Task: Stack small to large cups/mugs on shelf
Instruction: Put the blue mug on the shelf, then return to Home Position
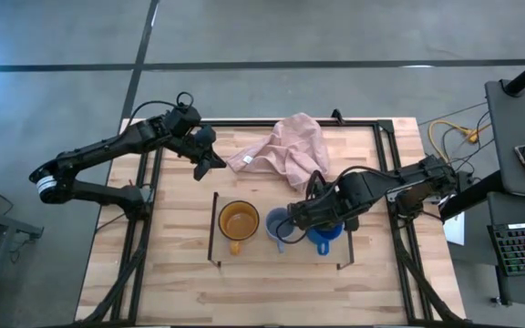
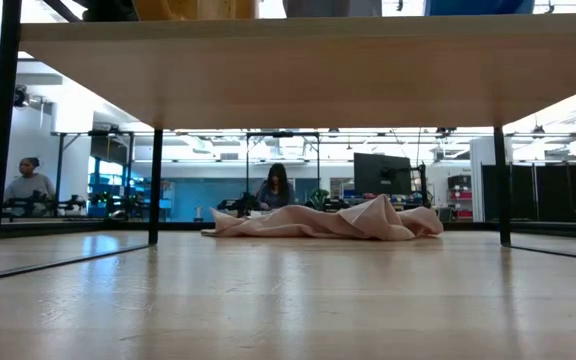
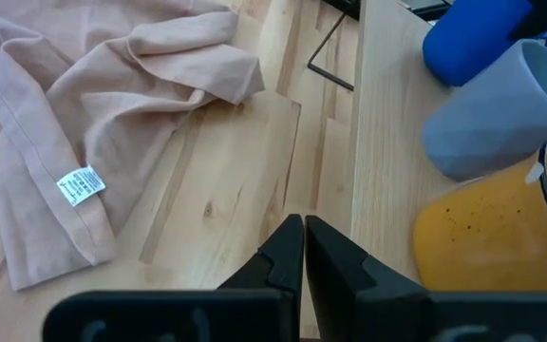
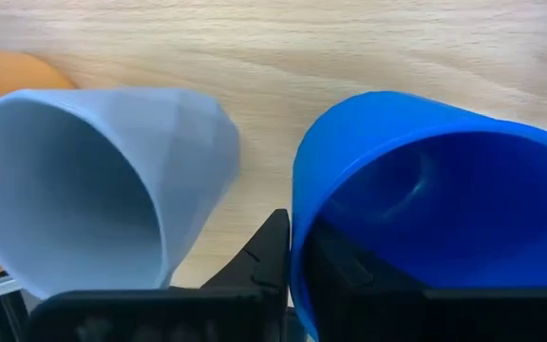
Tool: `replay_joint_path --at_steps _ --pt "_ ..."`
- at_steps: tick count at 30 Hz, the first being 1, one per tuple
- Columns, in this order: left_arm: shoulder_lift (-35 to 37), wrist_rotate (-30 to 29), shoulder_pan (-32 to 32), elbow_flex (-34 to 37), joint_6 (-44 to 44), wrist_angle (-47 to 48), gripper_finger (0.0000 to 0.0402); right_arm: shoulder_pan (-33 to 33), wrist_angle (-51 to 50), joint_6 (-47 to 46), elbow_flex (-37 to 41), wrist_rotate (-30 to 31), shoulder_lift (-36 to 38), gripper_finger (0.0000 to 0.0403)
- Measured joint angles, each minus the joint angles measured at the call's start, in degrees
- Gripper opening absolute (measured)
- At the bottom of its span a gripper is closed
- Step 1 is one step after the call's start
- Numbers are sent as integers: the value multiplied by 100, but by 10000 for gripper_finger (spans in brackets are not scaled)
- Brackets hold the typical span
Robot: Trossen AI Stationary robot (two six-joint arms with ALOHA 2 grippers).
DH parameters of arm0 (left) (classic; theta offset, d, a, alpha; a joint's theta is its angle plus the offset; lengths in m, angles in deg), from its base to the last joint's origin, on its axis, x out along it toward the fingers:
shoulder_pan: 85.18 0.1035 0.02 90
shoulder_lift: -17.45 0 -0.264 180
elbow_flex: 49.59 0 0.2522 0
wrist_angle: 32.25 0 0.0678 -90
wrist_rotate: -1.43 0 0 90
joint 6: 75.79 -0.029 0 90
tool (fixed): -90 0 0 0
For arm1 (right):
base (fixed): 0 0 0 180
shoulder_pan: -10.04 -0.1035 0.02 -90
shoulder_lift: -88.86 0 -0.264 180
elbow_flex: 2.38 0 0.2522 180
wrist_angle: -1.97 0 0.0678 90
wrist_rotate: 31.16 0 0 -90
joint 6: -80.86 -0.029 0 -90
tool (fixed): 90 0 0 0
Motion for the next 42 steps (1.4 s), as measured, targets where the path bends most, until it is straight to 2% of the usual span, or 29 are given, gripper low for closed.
replay_joint_path --at_steps 9,19,23,28,34,37,42 --pt "0 -2 -1 0 -46 -7 0 0 69 -25 81 -73 -1 37" --pt "-1 -4 -1 2 -160 -9 0 0 215 -135 116 -169 -5 126" --pt "0 -4 -1 4 -160 -9 0 0 159 -133 68 -155 -10 150" --pt "-2 -4 0 4 -162 -9 0 0 -129 -133 -197 -137 -10 161" --pt "-1 -3 -1 4 -163 -11 0 33 -544 34 -636 -107 -10 157" --pt "35 -4 0 -7 -153 -2 0 98 -570 641 -987 221 -10 152" --pt "282 -4 -9 -325 -16 -162 0 83 182 2932 -1955 2107 1 148"
